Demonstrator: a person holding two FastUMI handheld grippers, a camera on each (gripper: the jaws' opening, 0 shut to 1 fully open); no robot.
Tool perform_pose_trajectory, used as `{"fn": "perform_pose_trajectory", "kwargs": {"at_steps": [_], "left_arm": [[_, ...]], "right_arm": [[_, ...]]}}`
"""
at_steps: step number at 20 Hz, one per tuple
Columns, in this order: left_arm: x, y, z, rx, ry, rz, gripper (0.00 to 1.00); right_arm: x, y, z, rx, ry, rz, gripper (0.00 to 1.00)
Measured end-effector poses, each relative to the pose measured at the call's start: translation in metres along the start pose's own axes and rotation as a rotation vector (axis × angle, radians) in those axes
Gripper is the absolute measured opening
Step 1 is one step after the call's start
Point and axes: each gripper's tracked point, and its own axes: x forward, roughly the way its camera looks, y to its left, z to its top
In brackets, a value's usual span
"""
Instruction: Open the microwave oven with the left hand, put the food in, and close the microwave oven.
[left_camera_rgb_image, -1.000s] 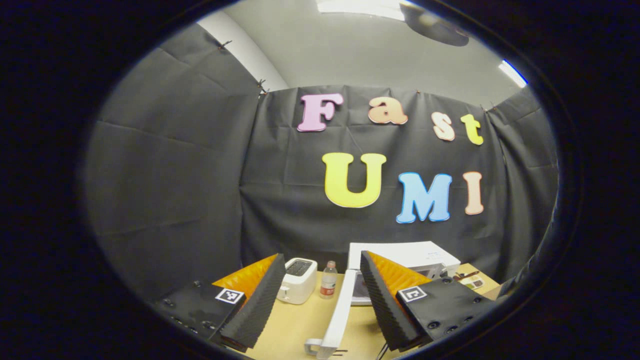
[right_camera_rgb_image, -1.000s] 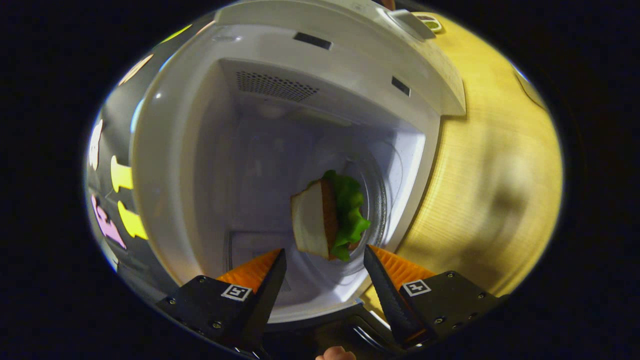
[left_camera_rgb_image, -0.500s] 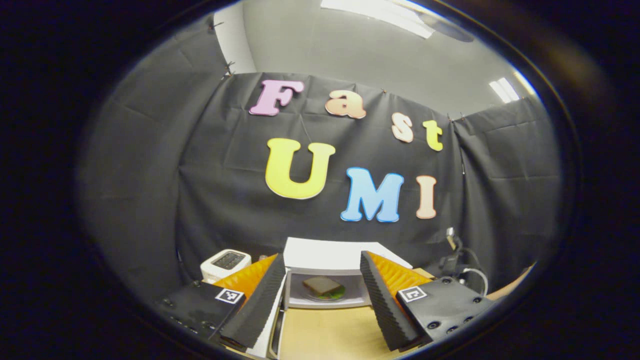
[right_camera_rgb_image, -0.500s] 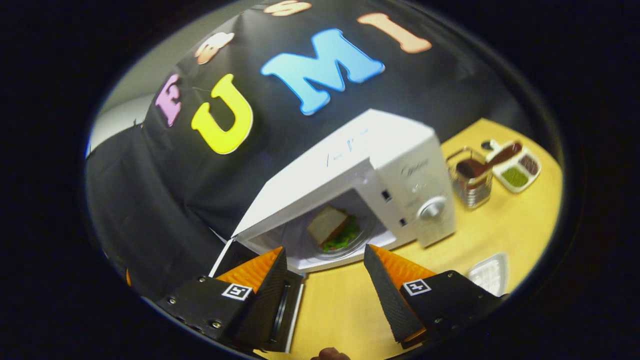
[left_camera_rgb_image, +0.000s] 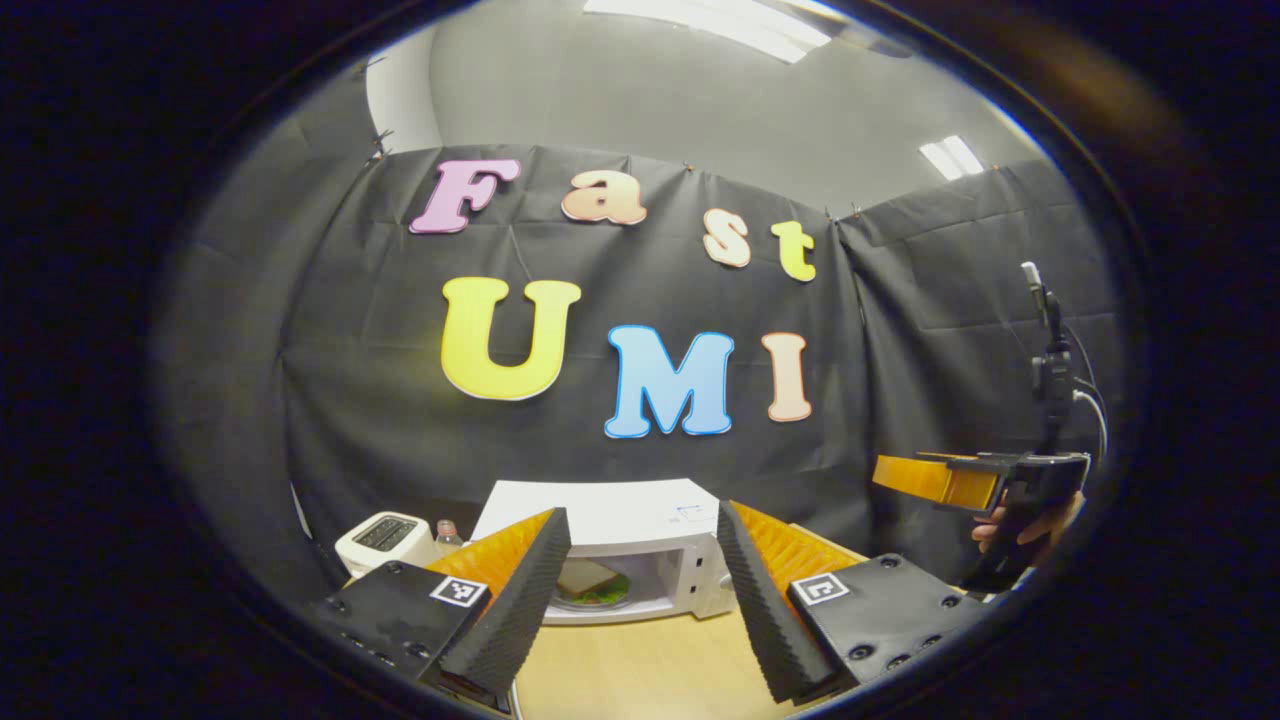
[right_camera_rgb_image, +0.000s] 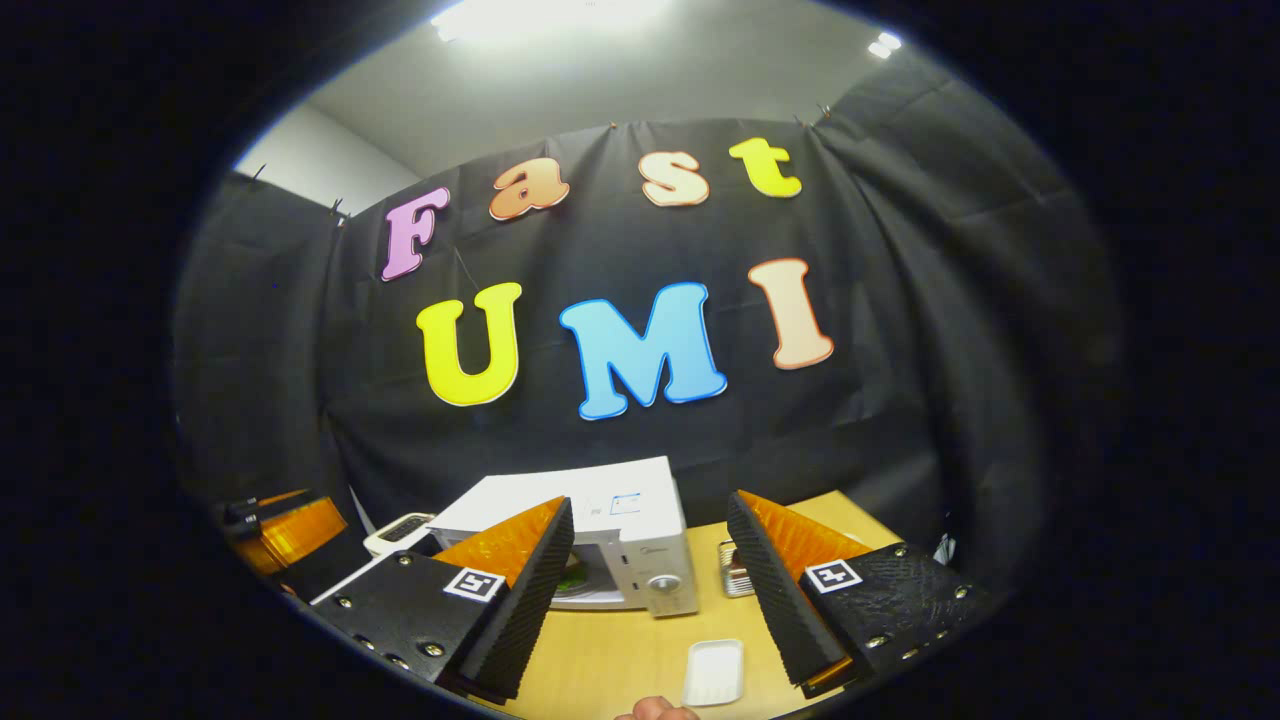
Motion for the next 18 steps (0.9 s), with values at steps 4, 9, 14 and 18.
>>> {"fn": "perform_pose_trajectory", "kwargs": {"at_steps": [4,9,14,18], "left_arm": [[-0.015,0.002,0.006,0.017,-0.014,0.017,0.98],[-0.044,0.03,0.009,0.003,-0.008,0.046,0.96],[-0.087,0.085,-0.006,-0.011,0.04,0.114,0.93],[-0.117,0.15,-0.036,0.002,0.108,0.249,0.07]], "right_arm": [[-0.014,0.023,0.005,0.007,-0.045,0.013,0.96],[-0.023,0.05,0.017,-0.034,-0.094,0.05,0.96],[-0.028,0.071,0.016,-0.02,-0.106,0.066,0.96],[-0.031,0.08,0.011,-0.003,-0.077,0.081,0.96]]}}
